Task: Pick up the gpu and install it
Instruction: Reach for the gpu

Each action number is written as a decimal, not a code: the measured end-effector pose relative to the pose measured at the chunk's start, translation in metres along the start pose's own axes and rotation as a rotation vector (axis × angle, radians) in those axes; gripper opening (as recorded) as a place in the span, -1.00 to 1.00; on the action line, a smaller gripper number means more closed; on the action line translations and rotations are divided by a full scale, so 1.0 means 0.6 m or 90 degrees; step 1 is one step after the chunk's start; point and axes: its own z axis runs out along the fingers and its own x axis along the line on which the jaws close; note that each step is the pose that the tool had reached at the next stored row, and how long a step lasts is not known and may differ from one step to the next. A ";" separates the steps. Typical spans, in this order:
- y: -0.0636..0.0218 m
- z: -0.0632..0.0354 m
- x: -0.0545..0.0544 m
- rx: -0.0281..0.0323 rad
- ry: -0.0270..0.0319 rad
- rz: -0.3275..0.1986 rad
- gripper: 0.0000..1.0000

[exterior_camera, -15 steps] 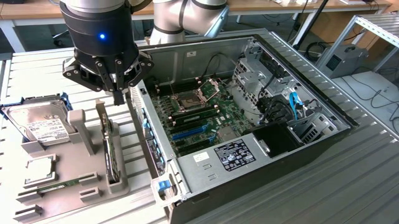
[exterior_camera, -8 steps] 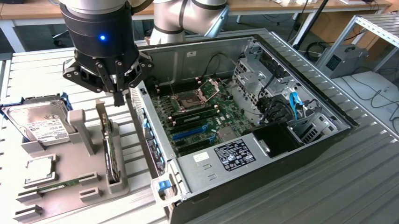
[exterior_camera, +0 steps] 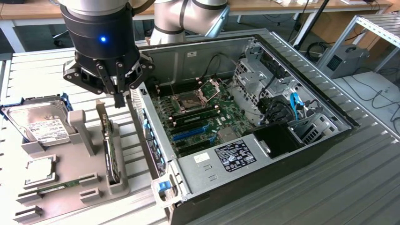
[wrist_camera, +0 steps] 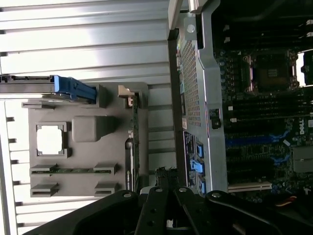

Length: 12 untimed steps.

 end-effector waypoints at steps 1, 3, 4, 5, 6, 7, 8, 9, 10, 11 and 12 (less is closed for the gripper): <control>0.000 0.000 0.000 0.0000 0.0000 0.000 -0.79; -0.001 0.000 0.000 0.0000 0.0000 0.000 -0.79; -0.002 0.000 0.000 0.0000 0.0000 0.000 -0.79; -0.002 0.000 0.000 0.0000 0.0000 0.000 -0.79; -0.003 0.000 0.000 0.0000 0.0000 0.000 -0.79; -0.004 0.000 0.000 0.0000 0.0000 0.000 -0.79; -0.004 0.001 0.000 0.0000 0.0000 0.000 -0.79; -0.005 0.001 0.000 0.0000 0.0000 0.000 -0.79; -0.005 0.001 0.000 0.0000 0.0000 0.000 -0.79; -0.005 0.001 0.000 0.0000 0.0000 0.000 -0.79; -0.006 0.001 0.000 0.0000 0.0000 0.000 -0.79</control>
